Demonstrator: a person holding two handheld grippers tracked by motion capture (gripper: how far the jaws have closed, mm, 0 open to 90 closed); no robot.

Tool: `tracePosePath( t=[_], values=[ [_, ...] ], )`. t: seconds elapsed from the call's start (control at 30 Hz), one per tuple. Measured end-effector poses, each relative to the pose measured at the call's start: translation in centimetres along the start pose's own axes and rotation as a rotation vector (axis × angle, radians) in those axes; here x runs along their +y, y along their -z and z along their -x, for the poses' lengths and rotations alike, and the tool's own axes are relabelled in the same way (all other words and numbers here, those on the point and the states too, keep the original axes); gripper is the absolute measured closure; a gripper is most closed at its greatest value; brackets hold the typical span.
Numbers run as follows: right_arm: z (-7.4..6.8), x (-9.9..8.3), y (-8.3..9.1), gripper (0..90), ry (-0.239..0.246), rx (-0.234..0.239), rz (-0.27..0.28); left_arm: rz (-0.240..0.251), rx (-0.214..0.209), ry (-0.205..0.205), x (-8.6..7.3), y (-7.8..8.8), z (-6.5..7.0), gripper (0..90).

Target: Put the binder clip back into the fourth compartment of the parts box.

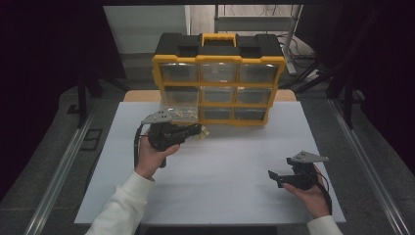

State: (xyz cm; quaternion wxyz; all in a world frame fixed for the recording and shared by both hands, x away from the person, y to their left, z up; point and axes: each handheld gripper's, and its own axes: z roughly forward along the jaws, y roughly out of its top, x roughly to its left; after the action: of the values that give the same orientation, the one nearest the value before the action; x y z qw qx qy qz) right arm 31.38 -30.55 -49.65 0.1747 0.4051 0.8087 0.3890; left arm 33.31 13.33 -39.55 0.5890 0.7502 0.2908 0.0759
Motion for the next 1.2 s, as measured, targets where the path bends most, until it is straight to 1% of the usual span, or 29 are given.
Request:
tracePosePath(
  t=[0.13,0.33,0.43,0.63,0.8,1.03,1.2],
  values=[
    [0.0,0.1,0.1,9.5,0.000,0.000,0.008,0.031,-0.003,0.018,0.4,0.2,0.1,88.8],
    [0.0,0.1,0.2,9.5,-0.002,0.000,0.009,0.048,0.010,0.014,1.2,0.6,0.1,88.7],
    [0.0,0.1,0.1,9.5,-0.001,0.000,0.009,0.057,0.021,0.011,1.5,0.9,-0.1,88.7],
    [0.1,0.0,0.1,9.5,-0.001,-0.001,0.009,0.079,0.033,0.018,2.1,1.2,-0.5,88.7],
    [0.1,0.0,0.1,9.5,-0.003,0.000,0.012,0.078,0.048,0.020,2.4,1.1,-0.7,88.7],
    [0.1,0.0,0.1,9.5,-0.002,0.000,0.011,0.085,0.077,0.011,3.4,1.3,-1.2,88.7],
    [0.1,0.0,0.1,9.5,-0.004,0.000,0.011,0.092,0.099,0.017,4.2,1.4,-1.7,88.7]
  ],
)
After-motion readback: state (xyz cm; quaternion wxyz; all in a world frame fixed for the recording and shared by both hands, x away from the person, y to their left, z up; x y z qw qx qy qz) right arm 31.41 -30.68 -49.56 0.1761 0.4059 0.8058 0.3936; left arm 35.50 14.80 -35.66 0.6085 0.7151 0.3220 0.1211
